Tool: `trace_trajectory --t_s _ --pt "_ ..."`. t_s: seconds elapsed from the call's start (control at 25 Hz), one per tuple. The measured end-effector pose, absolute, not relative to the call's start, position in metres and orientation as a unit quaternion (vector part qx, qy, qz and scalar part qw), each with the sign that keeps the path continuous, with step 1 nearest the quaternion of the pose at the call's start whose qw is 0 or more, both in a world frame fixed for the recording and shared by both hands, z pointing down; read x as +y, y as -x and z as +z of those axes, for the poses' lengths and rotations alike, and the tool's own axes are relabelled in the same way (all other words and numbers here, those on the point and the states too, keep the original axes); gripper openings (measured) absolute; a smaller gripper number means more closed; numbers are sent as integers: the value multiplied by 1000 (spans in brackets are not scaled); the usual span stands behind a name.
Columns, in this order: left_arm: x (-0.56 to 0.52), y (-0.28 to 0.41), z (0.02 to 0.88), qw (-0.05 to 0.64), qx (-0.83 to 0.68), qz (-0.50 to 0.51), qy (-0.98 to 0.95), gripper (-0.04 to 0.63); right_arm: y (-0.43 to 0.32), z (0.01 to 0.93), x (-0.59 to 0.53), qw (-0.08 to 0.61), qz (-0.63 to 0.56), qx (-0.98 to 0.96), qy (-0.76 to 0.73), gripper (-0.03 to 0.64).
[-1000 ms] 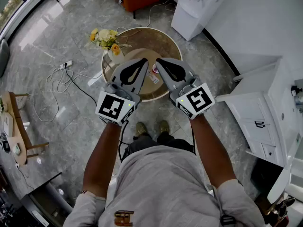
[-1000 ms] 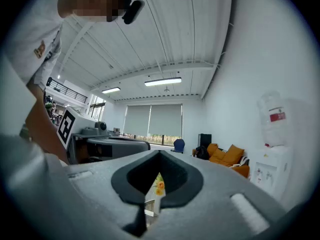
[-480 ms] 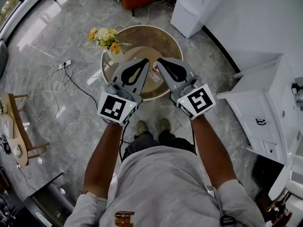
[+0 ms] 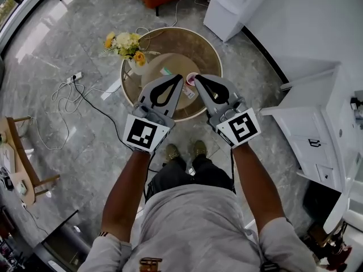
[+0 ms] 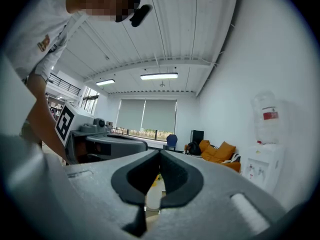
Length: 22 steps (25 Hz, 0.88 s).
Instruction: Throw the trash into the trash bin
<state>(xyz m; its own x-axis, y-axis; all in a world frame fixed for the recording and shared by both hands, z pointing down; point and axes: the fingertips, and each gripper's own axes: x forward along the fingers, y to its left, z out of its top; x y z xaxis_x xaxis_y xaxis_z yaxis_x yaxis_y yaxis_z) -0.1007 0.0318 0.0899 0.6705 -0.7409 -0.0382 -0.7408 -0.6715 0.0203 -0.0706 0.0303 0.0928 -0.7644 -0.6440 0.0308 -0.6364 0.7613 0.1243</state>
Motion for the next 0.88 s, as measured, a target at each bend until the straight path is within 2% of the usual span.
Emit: trace_trajectory --t_s 0.88 --pt "-21 83 215 35 -392 28 -919 0 40 231 -24 88 -13 -922 -377 3"
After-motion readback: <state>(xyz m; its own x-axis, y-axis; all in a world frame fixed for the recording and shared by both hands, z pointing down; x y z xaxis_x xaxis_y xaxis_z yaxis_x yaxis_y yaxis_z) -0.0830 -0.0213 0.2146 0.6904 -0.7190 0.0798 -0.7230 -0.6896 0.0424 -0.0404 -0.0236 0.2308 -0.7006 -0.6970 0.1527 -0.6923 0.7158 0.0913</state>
